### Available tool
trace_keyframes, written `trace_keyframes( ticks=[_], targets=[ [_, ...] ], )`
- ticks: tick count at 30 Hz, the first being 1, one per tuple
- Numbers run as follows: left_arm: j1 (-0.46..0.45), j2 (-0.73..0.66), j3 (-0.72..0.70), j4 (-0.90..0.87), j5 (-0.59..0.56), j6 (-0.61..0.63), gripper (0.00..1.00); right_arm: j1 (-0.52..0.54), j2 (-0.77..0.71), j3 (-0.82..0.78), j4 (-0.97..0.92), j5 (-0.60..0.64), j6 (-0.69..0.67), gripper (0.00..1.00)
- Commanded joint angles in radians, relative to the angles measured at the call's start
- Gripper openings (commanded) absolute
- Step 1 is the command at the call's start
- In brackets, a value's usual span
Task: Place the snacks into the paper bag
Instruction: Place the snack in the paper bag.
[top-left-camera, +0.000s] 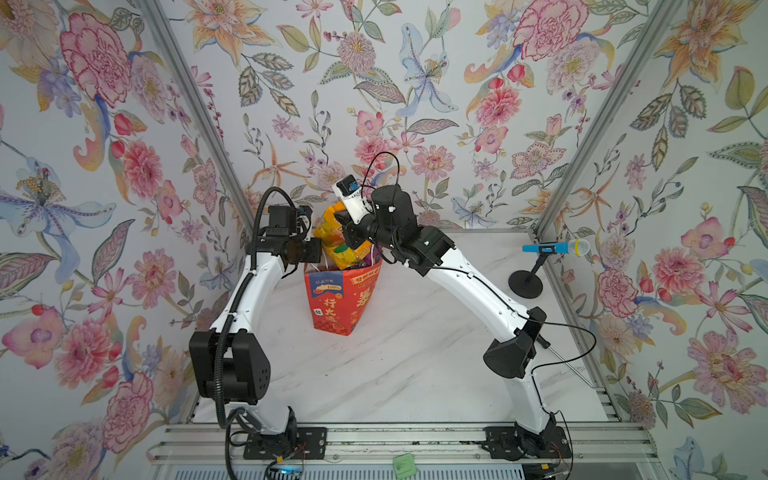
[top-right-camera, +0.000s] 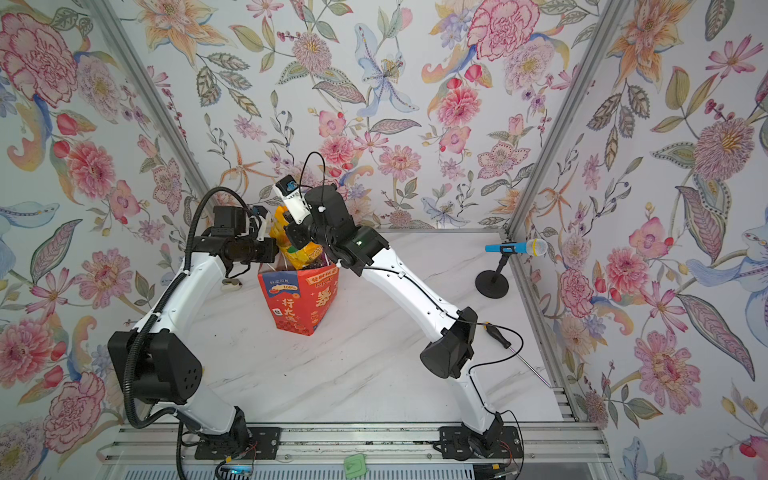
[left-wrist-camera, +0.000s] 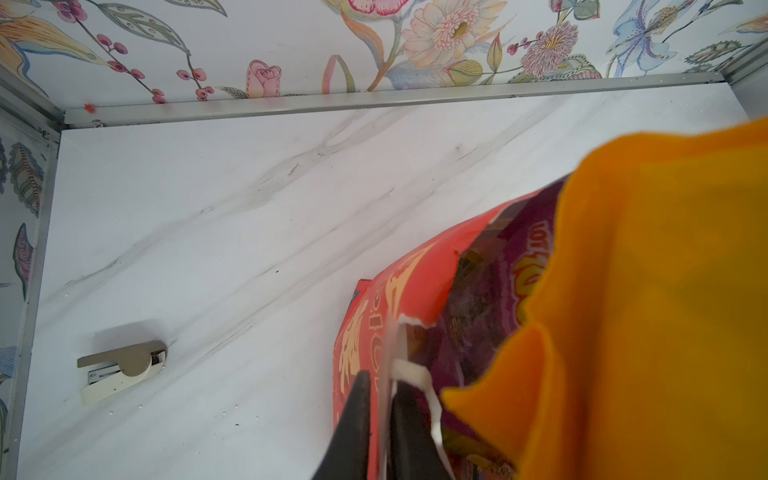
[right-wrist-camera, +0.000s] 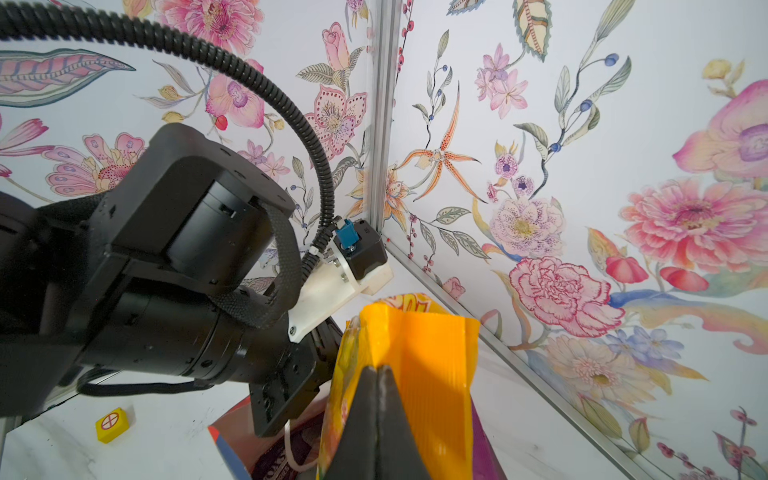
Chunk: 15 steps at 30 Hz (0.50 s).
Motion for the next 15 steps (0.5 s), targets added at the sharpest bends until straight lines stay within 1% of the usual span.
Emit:
trace_keyframes(
  ticks=[1,8,15],
  targets=[
    [0.009,-0.029,-0.006,-0.013,-0.016,0.011,0.13,-0.002,-0.079,-0.011,0.077,0.000,0.006,0.00],
    [0.009,-0.028,-0.004,-0.014,-0.015,0.011,0.13,-0.049,-0.039,-0.039,0.070,-0.058,0.077,0.00],
    [0.009,-0.034,0.005,-0.009,-0.001,0.006,0.13,-0.071,0.029,-0.029,0.058,-0.095,0.096,0.00]
  ],
)
